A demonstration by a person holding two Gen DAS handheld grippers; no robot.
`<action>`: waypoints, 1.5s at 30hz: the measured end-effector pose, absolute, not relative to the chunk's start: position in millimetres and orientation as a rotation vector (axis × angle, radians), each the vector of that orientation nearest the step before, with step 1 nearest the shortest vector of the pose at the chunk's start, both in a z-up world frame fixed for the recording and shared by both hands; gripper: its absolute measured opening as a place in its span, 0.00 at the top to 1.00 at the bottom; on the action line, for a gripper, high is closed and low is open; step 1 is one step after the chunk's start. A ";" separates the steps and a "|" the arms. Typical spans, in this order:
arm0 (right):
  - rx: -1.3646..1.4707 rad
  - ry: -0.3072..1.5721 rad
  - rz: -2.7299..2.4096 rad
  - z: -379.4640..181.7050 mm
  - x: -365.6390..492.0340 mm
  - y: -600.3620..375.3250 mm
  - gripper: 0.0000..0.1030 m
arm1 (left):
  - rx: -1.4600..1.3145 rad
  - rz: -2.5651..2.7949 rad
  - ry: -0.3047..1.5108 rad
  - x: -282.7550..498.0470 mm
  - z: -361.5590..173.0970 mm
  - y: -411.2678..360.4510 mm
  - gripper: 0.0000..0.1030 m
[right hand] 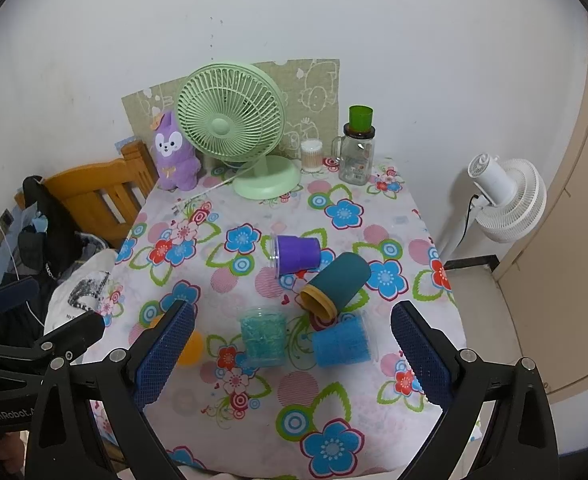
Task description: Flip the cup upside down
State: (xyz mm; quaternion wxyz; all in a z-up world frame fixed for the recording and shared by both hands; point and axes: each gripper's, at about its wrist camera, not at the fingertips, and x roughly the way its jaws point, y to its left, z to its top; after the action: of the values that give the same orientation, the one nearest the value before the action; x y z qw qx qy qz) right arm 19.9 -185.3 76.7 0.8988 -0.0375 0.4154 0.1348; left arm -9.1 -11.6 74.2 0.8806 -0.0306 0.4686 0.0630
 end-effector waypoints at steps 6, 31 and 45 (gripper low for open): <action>-0.080 0.862 0.274 74.1 23.5 -185.1 0.03 | -0.064 0.132 0.977 -8.2 74.2 -11.9 0.00; -0.076 0.890 0.269 67.0 32.2 -185.0 0.03 | -0.064 0.131 0.993 -2.9 66.6 -11.9 0.00; -0.074 0.923 0.269 57.5 38.2 -181.0 0.03 | -0.066 0.133 1.022 -3.5 50.9 -8.2 0.00</action>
State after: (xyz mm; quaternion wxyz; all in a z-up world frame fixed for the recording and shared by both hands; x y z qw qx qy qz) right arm 38.2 -181.0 57.5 0.8861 -0.0354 0.4437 0.1292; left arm -3.5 -8.2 50.9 0.8696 -0.0316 0.4886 0.0634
